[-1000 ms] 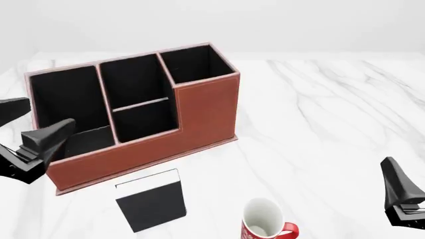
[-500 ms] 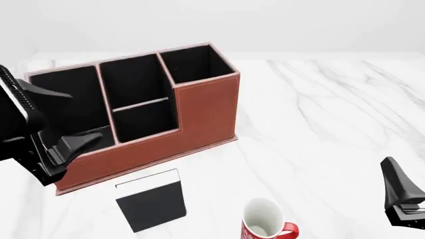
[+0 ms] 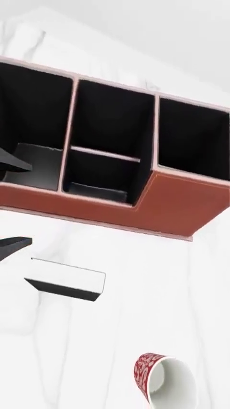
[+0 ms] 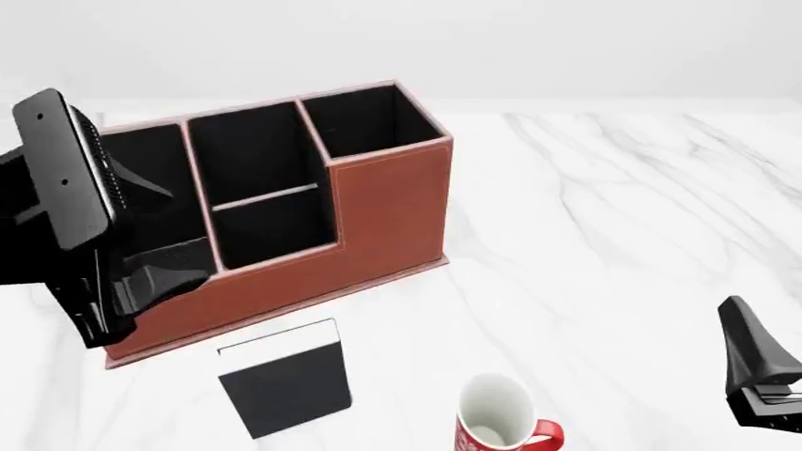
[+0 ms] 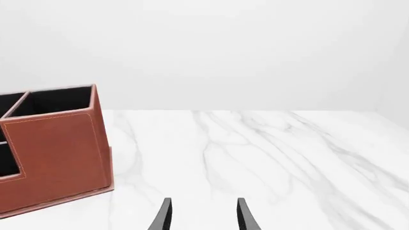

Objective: Pick up the book and place it in the front compartment of the caddy.

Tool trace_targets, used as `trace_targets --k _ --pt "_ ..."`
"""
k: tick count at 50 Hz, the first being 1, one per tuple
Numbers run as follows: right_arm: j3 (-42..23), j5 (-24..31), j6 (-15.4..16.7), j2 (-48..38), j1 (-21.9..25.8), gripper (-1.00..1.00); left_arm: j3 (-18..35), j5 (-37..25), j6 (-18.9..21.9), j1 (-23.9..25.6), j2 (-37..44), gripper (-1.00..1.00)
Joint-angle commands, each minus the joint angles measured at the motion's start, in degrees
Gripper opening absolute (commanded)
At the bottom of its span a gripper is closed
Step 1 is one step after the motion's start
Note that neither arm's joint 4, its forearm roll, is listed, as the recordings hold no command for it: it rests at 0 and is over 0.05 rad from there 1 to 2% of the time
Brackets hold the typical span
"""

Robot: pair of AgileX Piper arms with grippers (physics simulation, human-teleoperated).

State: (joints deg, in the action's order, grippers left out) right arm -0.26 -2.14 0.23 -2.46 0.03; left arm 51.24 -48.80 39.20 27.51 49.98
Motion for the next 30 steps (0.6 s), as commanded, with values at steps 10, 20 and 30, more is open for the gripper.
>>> trace_targets --k 10,20,30 --pt "0.0 0.6 0.0 0.6 0.0 1.0 -0.8 -4.1 1.2 3.0 5.9 1.0" --pt "0.0 0.6 0.0 0.6 0.0 1.0 -1.2 -2.9 0.4 4.4 8.2 1.0" --pt "0.0 0.5 0.0 0.6 0.0 1.0 -2.2 -1.1 -0.7 6.1 10.6 1.0"
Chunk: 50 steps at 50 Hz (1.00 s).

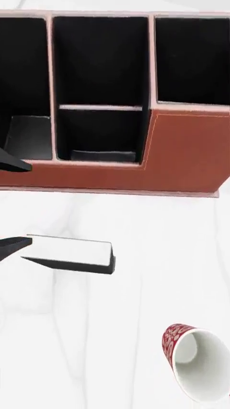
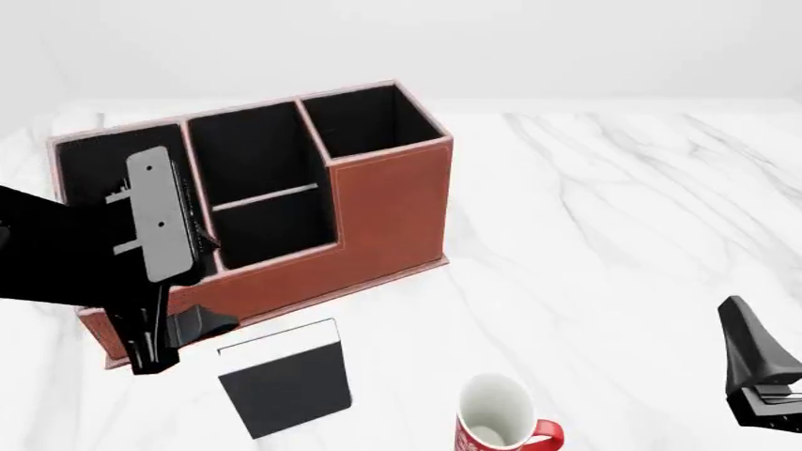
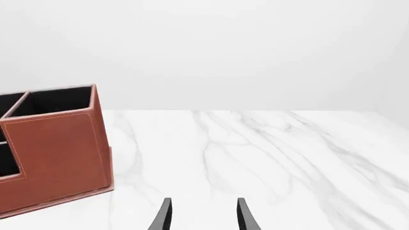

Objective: Pick up the book and place it in the front compartment of the caddy.

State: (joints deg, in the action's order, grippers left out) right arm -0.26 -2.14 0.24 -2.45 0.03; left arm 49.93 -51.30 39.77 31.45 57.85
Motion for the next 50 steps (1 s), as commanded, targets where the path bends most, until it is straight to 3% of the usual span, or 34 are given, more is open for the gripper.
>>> trace_targets --k 1,6,7,10,19,39,41,47,50 --pt "0.0 0.5 0.0 0.6 0.0 1.0 -0.9 1.4 -1.2 2.1 2.7 1.0" --pt "0.0 0.6 -0.1 0.6 0.0 1.0 -1.2 1.7 -2.0 3.2 3.6 1.0" --pt "0.0 0.6 0.0 0.6 0.0 1.0 -0.3 1.4 -3.8 4.8 4.3 1.0" --pt "0.0 0.5 0.0 0.6 0.0 1.0 -2.1 1.8 -1.2 2.2 3.3 1.0" --pt "0.0 0.5 0.0 0.6 0.0 1.0 -2.9 2.7 -4.1 5.1 4.5 1.0" --pt "0.0 0.5 0.0 0.6 0.0 1.0 -4.3 4.8 -6.2 8.9 7.1 1.0" --pt "0.0 0.5 0.0 0.6 0.0 1.0 -3.9 4.9 -7.9 10.7 7.9 1.0" --pt "0.0 0.6 0.0 0.6 0.0 1.0 -5.5 6.0 -6.6 9.3 8.1 1.0" --pt "0.0 0.6 0.0 0.6 0.0 1.0 -5.7 6.6 -8.1 11.0 9.5 1.0"
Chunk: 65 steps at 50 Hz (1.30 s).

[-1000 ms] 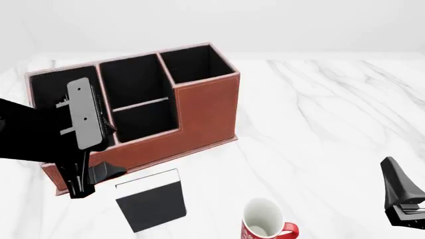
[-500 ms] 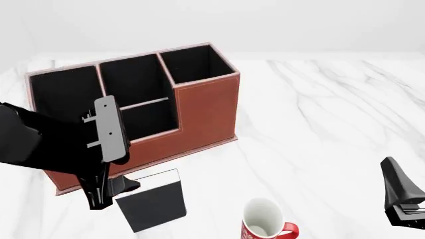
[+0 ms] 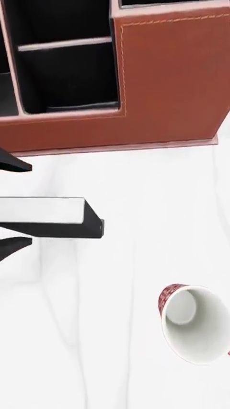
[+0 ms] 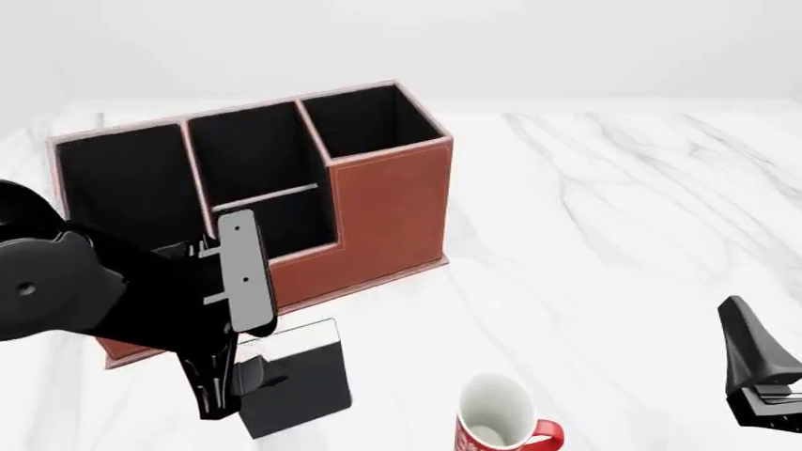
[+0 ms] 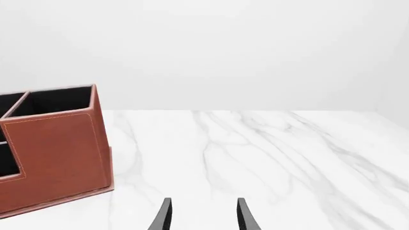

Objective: Pick up the book and place it in the front compartment of the caddy.

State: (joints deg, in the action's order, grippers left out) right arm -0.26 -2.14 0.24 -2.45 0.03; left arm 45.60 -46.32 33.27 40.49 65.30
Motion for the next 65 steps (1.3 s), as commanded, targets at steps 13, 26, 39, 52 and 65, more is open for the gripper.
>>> trace_targets --k 13,26,39,52,65 --pt "0.0 0.6 0.0 0.6 0.0 1.0 -1.6 2.8 -2.0 2.6 4.4 1.0" --pt "0.0 0.5 -0.1 0.6 0.0 1.0 -0.1 2.0 -2.1 2.0 7.0 1.0" --pt "0.0 0.6 0.0 0.6 0.0 1.0 3.4 -0.7 -3.4 2.4 11.6 1.0" --pt "0.0 0.5 0.0 0.6 0.0 1.0 6.8 -2.7 -5.6 4.3 16.6 1.0" --pt "0.0 0.6 0.0 0.6 0.0 1.0 8.5 -4.7 -5.3 3.3 19.7 1.0"
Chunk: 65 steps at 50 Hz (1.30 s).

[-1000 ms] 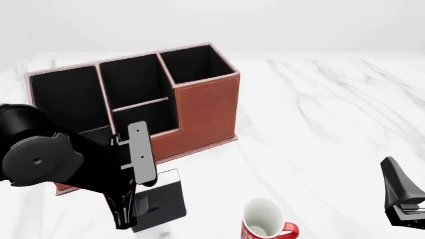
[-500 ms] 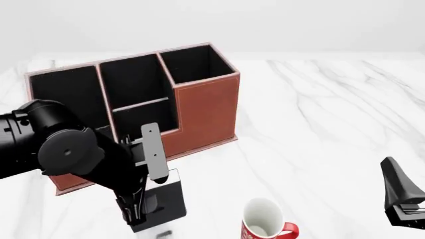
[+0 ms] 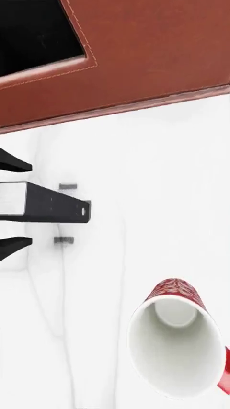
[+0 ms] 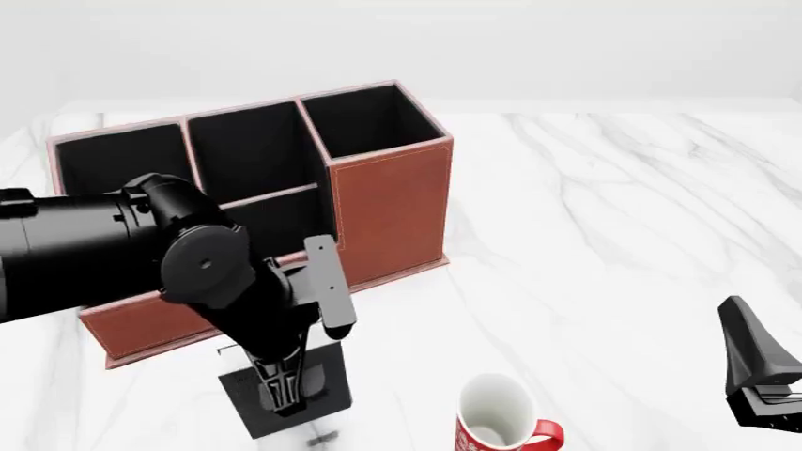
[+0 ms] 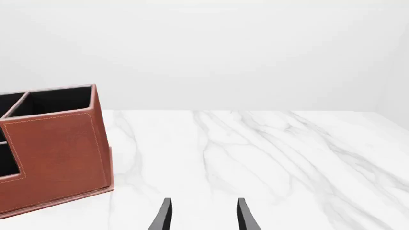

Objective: Pick up the book and place it in the front compartment of the caddy.

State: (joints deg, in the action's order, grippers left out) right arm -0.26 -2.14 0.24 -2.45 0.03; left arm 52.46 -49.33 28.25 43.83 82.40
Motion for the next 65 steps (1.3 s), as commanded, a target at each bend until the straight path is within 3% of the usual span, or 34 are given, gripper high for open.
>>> trace_targets --k 1,2,20,40,41,45,46,49,50,65 --pt "0.0 0.6 0.0 0.6 0.0 1.0 1.7 -1.7 -0.3 0.0 2.6 1.0" --pt "0.0 0.5 0.0 0.6 0.0 1.0 2.1 -1.9 -0.1 -0.6 2.5 -1.0" --pt "0.0 0.5 0.0 0.6 0.0 1.0 5.7 -6.9 2.6 -2.5 3.6 -1.0" --pt "0.0 0.6 -0.1 0.6 0.0 1.0 10.6 -14.5 10.4 -7.4 0.2 -1.0" --pt "0.0 0.6 0.0 0.6 0.0 1.0 12.4 -16.9 15.0 -11.5 -2.3 -1.0" --pt "0.0 0.6 0.0 0.6 0.0 1.0 13.6 -18.6 17.5 -13.8 -3.8 -1.0" --pt "0.0 0.5 0.0 0.6 0.0 1.0 13.2 -19.2 21.3 -17.3 -5.8 -1.0" --pt "0.0 0.6 0.0 0.6 0.0 1.0 13.8 -19.7 21.9 -18.0 -6.2 -1.0" --pt "0.0 0.6 0.0 0.6 0.0 1.0 14.0 -20.5 26.1 -22.1 -8.3 -1.0" --pt "0.0 0.6 0.0 0.6 0.0 1.0 17.1 -20.6 34.4 -29.0 -10.5 -1.0"
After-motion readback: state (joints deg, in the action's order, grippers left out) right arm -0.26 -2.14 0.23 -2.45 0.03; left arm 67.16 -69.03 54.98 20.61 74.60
